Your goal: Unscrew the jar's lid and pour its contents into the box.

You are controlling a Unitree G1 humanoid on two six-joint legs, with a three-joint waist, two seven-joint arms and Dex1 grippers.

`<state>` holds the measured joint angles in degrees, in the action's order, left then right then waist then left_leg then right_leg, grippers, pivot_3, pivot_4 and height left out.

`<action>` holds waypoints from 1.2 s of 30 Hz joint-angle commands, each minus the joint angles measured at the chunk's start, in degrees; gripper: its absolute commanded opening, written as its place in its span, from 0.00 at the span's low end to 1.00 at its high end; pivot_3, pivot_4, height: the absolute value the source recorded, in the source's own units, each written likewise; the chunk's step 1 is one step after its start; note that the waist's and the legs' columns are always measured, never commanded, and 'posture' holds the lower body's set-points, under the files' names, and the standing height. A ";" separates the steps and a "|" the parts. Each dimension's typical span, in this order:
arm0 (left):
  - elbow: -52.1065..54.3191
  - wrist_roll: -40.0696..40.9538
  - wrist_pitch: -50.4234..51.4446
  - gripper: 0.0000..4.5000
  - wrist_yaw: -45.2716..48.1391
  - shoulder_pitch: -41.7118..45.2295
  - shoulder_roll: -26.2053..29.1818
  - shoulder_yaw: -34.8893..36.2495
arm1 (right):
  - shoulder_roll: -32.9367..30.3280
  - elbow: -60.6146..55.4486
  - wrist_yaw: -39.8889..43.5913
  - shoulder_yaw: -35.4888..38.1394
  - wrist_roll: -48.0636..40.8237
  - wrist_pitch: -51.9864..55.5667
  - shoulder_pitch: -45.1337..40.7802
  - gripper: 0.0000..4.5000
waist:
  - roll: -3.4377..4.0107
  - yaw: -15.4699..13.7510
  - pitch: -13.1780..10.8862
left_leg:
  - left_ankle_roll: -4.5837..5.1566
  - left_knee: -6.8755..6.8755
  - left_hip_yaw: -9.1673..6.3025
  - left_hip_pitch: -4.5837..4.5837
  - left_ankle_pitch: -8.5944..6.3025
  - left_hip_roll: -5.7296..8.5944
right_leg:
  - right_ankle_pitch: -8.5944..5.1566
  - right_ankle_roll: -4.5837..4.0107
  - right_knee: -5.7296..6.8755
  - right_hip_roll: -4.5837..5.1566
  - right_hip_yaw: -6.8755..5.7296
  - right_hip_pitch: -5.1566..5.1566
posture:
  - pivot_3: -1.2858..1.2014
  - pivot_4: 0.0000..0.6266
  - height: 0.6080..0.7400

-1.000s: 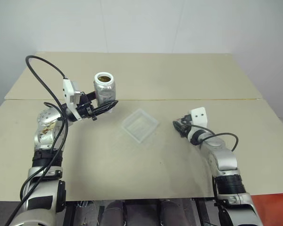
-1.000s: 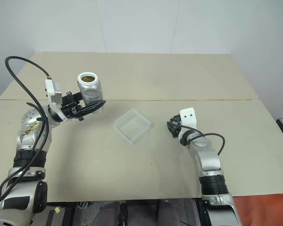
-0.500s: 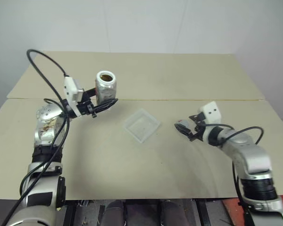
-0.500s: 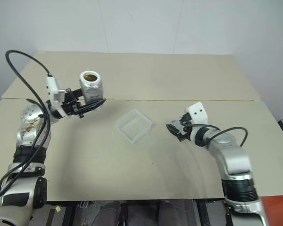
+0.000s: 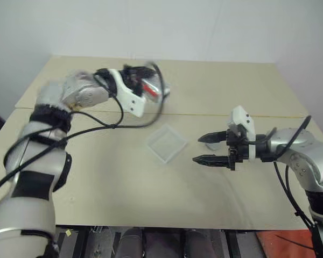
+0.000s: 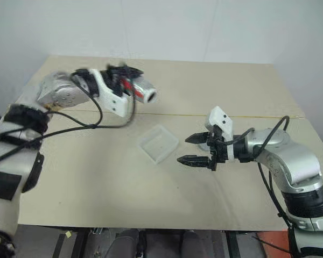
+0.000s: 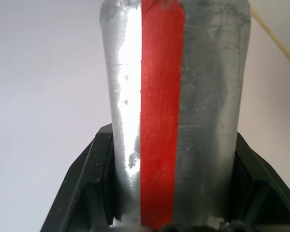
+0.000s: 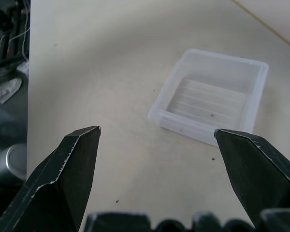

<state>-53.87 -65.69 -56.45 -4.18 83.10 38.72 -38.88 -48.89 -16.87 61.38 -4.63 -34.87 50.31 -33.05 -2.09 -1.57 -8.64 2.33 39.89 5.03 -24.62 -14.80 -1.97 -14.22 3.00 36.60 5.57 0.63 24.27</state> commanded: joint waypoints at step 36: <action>-15.14 22.52 2.33 0.53 -7.03 -8.35 -3.17 7.77 | 4.55 1.19 -7.08 9.73 -4.94 0.95 -1.54 0.98 | -0.02 -0.40 -0.01 | -0.40 0.18 0.04 -0.13 0.23 0.00 | 0.00 0.00 0.18 0.07 -0.08 0.13 | 0.52 0.24 1.00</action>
<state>-68.56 -51.72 -52.29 -16.96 76.08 35.75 -36.32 -44.44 -14.14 54.66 2.73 -39.52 54.02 -34.52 -2.11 -1.98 -8.65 1.89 40.07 5.09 -24.75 -14.54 -1.96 -14.22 3.00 36.78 5.65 0.55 24.40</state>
